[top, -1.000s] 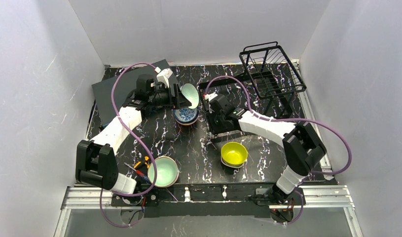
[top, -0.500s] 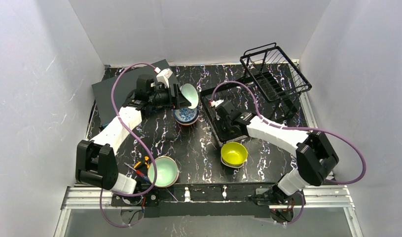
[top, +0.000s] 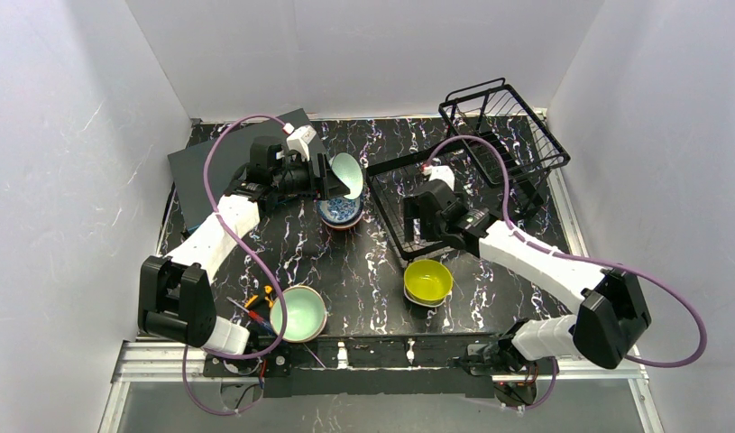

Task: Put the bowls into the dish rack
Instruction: Adjust the dish rack at the center of the board.

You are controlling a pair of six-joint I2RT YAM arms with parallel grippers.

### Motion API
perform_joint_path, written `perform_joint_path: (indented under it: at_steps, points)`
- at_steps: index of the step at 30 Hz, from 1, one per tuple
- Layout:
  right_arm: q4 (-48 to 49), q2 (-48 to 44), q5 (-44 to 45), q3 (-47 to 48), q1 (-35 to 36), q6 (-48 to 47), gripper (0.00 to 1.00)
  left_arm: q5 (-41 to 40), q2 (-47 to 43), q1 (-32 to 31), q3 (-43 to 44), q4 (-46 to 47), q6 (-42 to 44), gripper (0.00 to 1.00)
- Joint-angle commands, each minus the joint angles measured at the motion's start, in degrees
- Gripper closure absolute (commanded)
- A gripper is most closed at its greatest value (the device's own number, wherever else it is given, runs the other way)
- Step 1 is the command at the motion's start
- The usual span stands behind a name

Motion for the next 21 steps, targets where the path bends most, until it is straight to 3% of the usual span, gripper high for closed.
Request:
perform_joint_path:
  at_steps: [1,5,10,21]
  points:
    - [1.9,-2.4,9.3,-2.1,-0.7,13.4,0.02,1.1,-4.6,-0.3,0.8,1.4,0.8,1.0]
    - [1.5,-1.8,10.1,-3.1,-1.8,19.4,0.01,1.1,-4.7,-0.4,0.9,1.5,0.9,1.0]
    - [2.7,1.5,4.0,-4.4,-5.0,23.2,0.01,1.1,-4.5,-0.4,0.9,1.5,0.8,1.0]
    - [4.3,7.3,-1.3,-5.1,-7.7,22.0,0.11,1.2,-4.3,-0.4,1.1,1.4,0.8,1.0]
